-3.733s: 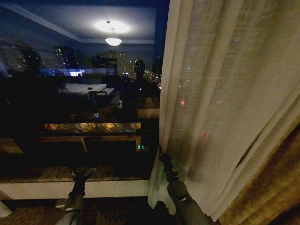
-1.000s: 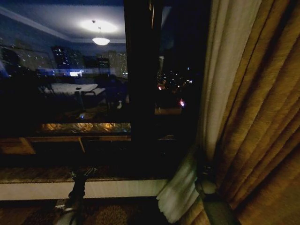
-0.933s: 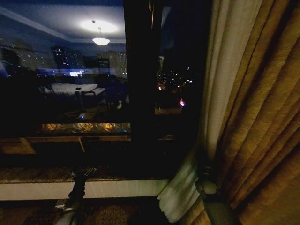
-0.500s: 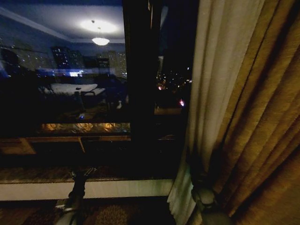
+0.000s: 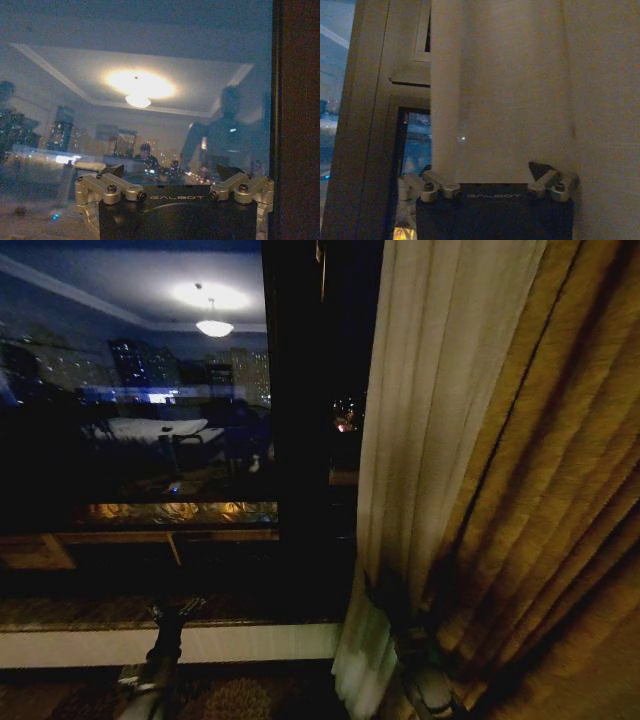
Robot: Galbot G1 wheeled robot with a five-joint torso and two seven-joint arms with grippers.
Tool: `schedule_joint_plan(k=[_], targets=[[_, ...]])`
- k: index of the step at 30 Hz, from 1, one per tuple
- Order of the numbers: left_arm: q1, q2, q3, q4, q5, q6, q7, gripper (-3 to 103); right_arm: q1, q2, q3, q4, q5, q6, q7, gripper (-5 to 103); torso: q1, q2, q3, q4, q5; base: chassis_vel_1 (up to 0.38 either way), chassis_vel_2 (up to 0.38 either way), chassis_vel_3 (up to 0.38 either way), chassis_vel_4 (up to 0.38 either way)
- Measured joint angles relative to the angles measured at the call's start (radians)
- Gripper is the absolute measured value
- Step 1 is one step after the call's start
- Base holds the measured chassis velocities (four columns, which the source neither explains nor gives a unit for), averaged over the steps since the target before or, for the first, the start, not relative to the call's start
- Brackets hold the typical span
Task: Open the curtains by pulling them apart, changing their state from closed to fully open.
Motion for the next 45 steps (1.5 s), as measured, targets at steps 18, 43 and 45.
schedule_joint_plan(k=[18,43,45], targets=[[0.0,0.0,0.0,0.0,0.0,0.0,0.0,100,0.003,0.0,0.003,-0.001,0.003,-0.002,0.006,100,0.0,0.0,0.0,0.0,0.0001,0.0,0.0,0.0,0.0],[0.0,0.0,0.0,0.0,0.0,0.0,0.0,100,0.005,0.0,0.003,-0.002,0.004,-0.003,0.007,100,0.0,0.0,0.0,0.0,0.0003,0.207,0.213,-0.208,-0.203],[0.0,0.0,0.0,0.0,0.0,0.0,0.0,100,0.005,0.0,0.003,-0.002,0.004,-0.003,0.007,100,0.0,0.0,0.0,0.0,0.0001,0.336,0.355,-0.337,-0.355]])
